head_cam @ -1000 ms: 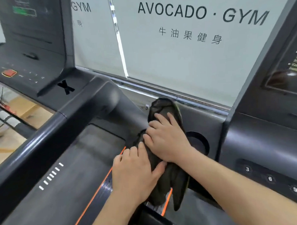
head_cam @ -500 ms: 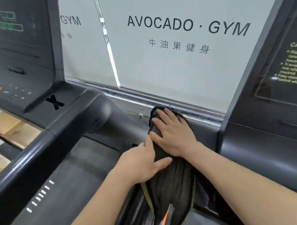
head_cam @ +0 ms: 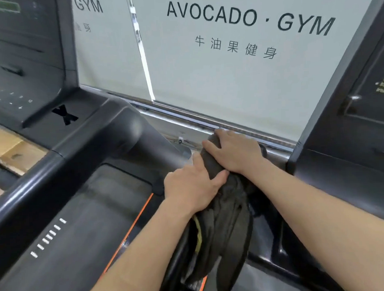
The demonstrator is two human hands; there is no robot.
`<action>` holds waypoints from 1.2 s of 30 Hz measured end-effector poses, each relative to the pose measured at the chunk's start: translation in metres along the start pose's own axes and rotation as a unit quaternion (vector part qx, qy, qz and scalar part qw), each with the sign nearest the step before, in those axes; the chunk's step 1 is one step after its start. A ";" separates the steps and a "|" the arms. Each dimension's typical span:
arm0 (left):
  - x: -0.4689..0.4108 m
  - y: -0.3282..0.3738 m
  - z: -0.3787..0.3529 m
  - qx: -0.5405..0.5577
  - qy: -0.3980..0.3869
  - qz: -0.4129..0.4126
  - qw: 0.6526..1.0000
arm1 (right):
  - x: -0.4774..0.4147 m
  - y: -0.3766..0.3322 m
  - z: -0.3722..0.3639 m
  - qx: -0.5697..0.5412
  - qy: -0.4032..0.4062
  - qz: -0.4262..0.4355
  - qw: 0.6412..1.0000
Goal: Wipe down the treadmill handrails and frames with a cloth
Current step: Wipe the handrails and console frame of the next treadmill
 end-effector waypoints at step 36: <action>0.271 -0.111 -0.013 0.213 -0.018 0.029 0.976 | 0.304 -0.113 -0.004 -0.294 0.104 0.107 0.944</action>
Point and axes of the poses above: each hand's wrist, its own x-axis away from the middle knuckle, its own z-axis out of the back of the hand, y = z × x, the point moved 8 cm from there along -x, towards the middle knuckle, and after that the axes turned 4 degrees about -x, right-handed, at the moved point
